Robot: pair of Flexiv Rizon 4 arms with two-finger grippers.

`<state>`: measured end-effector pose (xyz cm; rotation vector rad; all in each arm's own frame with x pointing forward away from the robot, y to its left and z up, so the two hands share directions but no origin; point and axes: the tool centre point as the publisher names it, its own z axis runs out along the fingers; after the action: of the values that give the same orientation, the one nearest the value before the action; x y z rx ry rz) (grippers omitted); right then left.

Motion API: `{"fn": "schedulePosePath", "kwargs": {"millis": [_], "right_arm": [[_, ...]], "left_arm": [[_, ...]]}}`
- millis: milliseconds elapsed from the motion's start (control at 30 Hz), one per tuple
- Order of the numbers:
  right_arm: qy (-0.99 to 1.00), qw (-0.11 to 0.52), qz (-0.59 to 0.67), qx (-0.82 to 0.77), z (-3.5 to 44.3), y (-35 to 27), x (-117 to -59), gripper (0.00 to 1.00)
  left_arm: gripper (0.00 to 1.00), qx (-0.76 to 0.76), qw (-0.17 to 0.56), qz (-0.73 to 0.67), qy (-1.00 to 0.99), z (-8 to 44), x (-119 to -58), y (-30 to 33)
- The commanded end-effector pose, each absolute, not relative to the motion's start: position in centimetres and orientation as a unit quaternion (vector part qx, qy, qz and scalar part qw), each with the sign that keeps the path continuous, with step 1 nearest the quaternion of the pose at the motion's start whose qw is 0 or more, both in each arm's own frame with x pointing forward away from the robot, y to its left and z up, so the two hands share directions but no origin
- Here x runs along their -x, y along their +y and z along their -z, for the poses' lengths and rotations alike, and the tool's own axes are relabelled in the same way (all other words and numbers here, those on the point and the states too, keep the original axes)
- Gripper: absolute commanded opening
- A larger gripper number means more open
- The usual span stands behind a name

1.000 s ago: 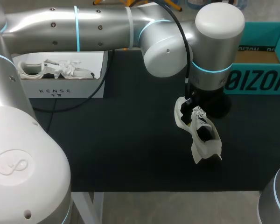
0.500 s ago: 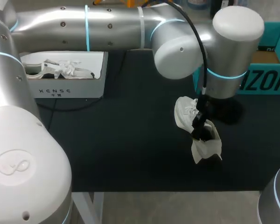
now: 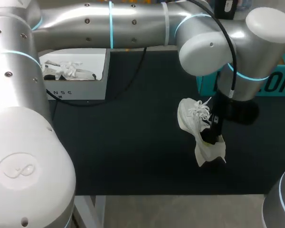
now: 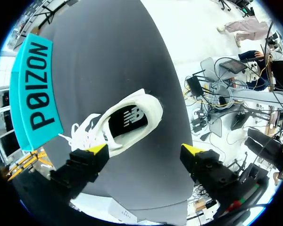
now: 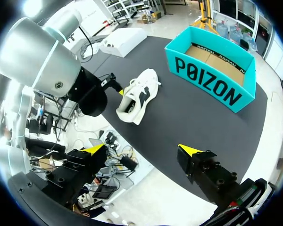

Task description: Take the shoe out of the shoebox, open the shoe tongue, remove and reinsert the insole, then place the shoe into the shoebox

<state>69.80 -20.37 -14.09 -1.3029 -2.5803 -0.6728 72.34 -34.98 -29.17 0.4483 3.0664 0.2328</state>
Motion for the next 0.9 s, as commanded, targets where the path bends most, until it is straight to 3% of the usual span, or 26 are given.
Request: {"fn": "schedulePosePath", "kwargs": {"millis": [33, 533, 900], "right_arm": [[-0.866, 0.088, 0.224, 0.438, 14.1, -20.3, -69.9, 1.0], [-0.866, 0.088, 0.224, 0.438, 14.1, -20.3, -69.9, 1.0], [-0.866, 0.088, 0.224, 0.438, 14.1, -20.3, -69.9, 1.0]], "left_arm": [[1.0, -0.153, 0.021, -0.099, 0.983, 29.3, -71.7, -35.6], [1.0, -0.033, 0.068, -0.07, 0.995, 30.5, -67.7, -35.5], [1.0, 0.005, 0.074, -0.049, 0.996, 32.9, -69.1, -35.3]]}}
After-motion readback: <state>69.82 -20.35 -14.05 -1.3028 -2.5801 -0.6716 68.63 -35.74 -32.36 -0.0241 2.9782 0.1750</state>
